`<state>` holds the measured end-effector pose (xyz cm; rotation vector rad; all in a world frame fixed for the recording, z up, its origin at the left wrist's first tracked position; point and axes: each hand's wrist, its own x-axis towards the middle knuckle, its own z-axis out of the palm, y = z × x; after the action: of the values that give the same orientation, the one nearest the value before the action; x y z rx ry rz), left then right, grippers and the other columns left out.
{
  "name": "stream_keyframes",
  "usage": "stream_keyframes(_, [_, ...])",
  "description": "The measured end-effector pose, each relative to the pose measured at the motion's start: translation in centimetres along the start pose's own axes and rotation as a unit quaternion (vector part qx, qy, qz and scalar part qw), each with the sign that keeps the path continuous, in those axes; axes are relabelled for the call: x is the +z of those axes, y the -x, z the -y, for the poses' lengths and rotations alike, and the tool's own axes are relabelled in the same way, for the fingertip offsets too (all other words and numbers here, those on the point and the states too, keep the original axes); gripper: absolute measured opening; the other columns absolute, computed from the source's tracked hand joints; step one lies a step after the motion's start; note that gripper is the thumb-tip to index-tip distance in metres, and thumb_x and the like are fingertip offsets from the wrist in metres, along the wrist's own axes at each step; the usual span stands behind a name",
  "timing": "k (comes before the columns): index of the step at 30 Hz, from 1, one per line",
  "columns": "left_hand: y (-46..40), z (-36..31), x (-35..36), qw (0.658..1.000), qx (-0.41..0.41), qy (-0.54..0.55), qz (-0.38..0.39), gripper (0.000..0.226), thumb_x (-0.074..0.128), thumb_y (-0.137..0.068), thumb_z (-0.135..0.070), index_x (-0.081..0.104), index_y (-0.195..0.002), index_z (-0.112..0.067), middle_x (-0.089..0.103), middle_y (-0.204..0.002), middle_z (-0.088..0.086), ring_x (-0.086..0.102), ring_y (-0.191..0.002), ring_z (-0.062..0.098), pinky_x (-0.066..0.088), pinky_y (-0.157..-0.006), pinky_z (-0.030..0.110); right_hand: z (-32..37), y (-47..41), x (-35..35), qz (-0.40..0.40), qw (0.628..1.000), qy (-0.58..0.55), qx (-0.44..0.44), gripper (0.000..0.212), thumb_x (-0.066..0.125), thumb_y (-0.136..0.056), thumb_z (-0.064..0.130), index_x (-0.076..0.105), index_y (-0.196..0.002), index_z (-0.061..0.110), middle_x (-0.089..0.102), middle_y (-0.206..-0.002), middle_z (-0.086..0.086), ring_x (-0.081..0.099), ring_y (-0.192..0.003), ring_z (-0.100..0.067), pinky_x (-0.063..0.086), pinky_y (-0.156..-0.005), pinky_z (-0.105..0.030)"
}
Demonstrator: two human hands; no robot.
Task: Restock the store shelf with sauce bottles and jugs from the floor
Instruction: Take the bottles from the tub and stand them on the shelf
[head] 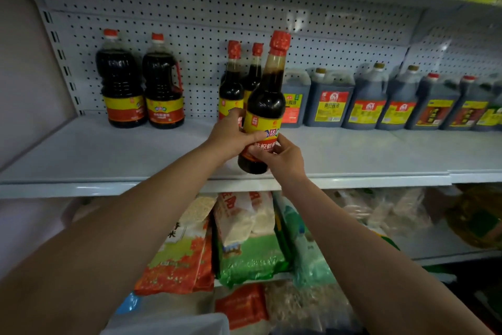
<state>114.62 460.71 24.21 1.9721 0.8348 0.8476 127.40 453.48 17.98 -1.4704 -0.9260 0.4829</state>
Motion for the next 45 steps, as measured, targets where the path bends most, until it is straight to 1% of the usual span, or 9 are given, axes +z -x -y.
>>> stream_keyframes(7, [-6.3, 2.7, 2.9, 0.998, -0.056, -0.008, -0.021, 0.061, 0.079, -0.083, -0.030, 0.048, -0.135, -0.022, 0.062, -0.128, 0.000, 0.059, -0.114, 0.020, 0.051, -0.098, 0.044, -3.8, -7.8, -0.6, 0.059, 0.998, 0.030, 0.002, 0.043, 0.091, -0.073, 0.027, 0.071, -0.110, 0.032, 0.076, -0.097, 0.012, 0.070, -0.091, -0.004, 0.054, -0.078, -0.021])
stream_keyframes(13, [-11.7, 5.1, 4.6, 0.994, -0.076, -0.064, -0.037, 0.058, 0.079, -0.083, -0.032, 0.051, -0.133, -0.018, 0.062, -0.125, -0.003, 0.059, -0.113, 0.016, 0.045, -0.091, 0.031, -6.9, -13.4, 0.1, 0.065, 0.994, 0.083, 0.006, 0.051, 0.090, -0.073, 0.037, 0.069, -0.118, 0.029, 0.074, -0.100, 0.011, 0.063, -0.086, 0.003, 0.044, -0.067, -0.009])
stream_keyframes(16, [-14.3, 6.1, 5.4, 0.988, -0.081, -0.118, -0.063, 0.057, 0.078, -0.082, -0.042, 0.056, -0.129, -0.018, 0.066, -0.125, 0.000, 0.063, -0.114, 0.021, 0.049, -0.096, 0.037, -8.0, -16.3, 0.2, 0.074, 0.992, 0.100, -0.003, 0.055, 0.091, -0.072, 0.041, 0.068, -0.120, 0.027, 0.073, -0.102, 0.008, 0.063, -0.084, 0.002, 0.044, -0.068, -0.010])
stream_keyframes(22, [-17.7, 6.4, 6.5, 0.970, -0.090, -0.198, -0.113, 0.048, 0.075, -0.082, -0.048, 0.063, -0.123, -0.025, 0.071, -0.117, -0.001, 0.065, -0.108, 0.022, 0.049, -0.088, 0.034, -9.9, -20.8, 0.4, 0.085, 0.988, 0.122, -0.029, 0.054, 0.092, -0.063, 0.053, 0.069, -0.110, 0.037, 0.076, -0.093, 0.015, 0.070, -0.088, -0.002, 0.056, -0.079, -0.026])
stream_keyframes(29, [-19.5, 6.6, 6.8, 0.959, -0.123, -0.225, -0.120, 0.052, 0.074, -0.081, -0.053, 0.064, -0.125, -0.027, 0.071, -0.117, -0.002, 0.065, -0.107, 0.023, 0.052, -0.089, 0.039, -10.4, -22.2, 0.5, 0.090, 0.989, 0.113, -0.040, 0.054, 0.091, -0.066, 0.049, 0.068, -0.113, 0.036, 0.072, -0.090, 0.024, 0.065, -0.084, 0.011, 0.046, -0.070, -0.005])
stream_keyframes(34, [-19.4, 6.7, 7.4, 0.964, -0.126, -0.191, -0.132, 0.046, 0.074, -0.083, -0.047, 0.066, -0.121, -0.023, 0.071, -0.115, 0.001, 0.066, -0.108, 0.024, 0.052, -0.092, 0.041, -10.0, -22.1, 0.5, 0.095, 0.987, 0.130, -0.028, 0.055, 0.088, -0.073, 0.045, 0.065, -0.120, 0.028, 0.067, -0.091, 0.024, 0.062, -0.080, 0.014, 0.040, -0.065, -0.001])
stream_keyframes(36, [-18.8, 6.8, 7.7, 0.969, -0.120, -0.166, -0.137, 0.043, 0.073, -0.085, -0.045, 0.066, -0.120, -0.020, 0.071, -0.115, 0.002, 0.065, -0.108, 0.024, 0.051, -0.093, 0.038, -9.7, -21.6, 0.6, 0.105, 0.983, 0.152, -0.011, 0.057, 0.083, -0.080, 0.047, 0.061, -0.127, 0.024, 0.065, -0.099, 0.017, 0.063, -0.089, 0.003, 0.040, -0.069, -0.006])
stream_keyframes(41, [-15.6, 6.5, 7.5, 0.978, -0.130, -0.113, -0.121, 0.041, 0.062, -0.092, -0.049, 0.067, -0.105, -0.010, 0.067, -0.096, 0.002, 0.064, -0.093, 0.023, 0.041, -0.072, 0.029, -7.7, -18.8, -0.2, 0.084, 0.982, 0.161, 0.056, 0.083, 0.080, -0.083, 0.046, 0.041, -0.149, 0.015, 0.056, -0.144, -0.009, 0.054, -0.132, -0.027, 0.047, -0.103, -0.038])
stream_keyframes(45, [-11.2, 6.1, 5.2, 0.976, -0.143, -0.124, -0.105, 0.040, 0.061, -0.095, -0.046, 0.064, -0.120, -0.015, 0.067, -0.110, 0.002, 0.061, -0.101, 0.024, 0.043, -0.083, 0.031, -5.5, -14.4, -1.1, 0.064, 0.977, 0.201, 0.030, 0.081, 0.084, -0.082, 0.037, 0.042, -0.148, 0.017, 0.056, -0.145, -0.013, 0.053, -0.133, -0.029, 0.046, -0.107, -0.044])
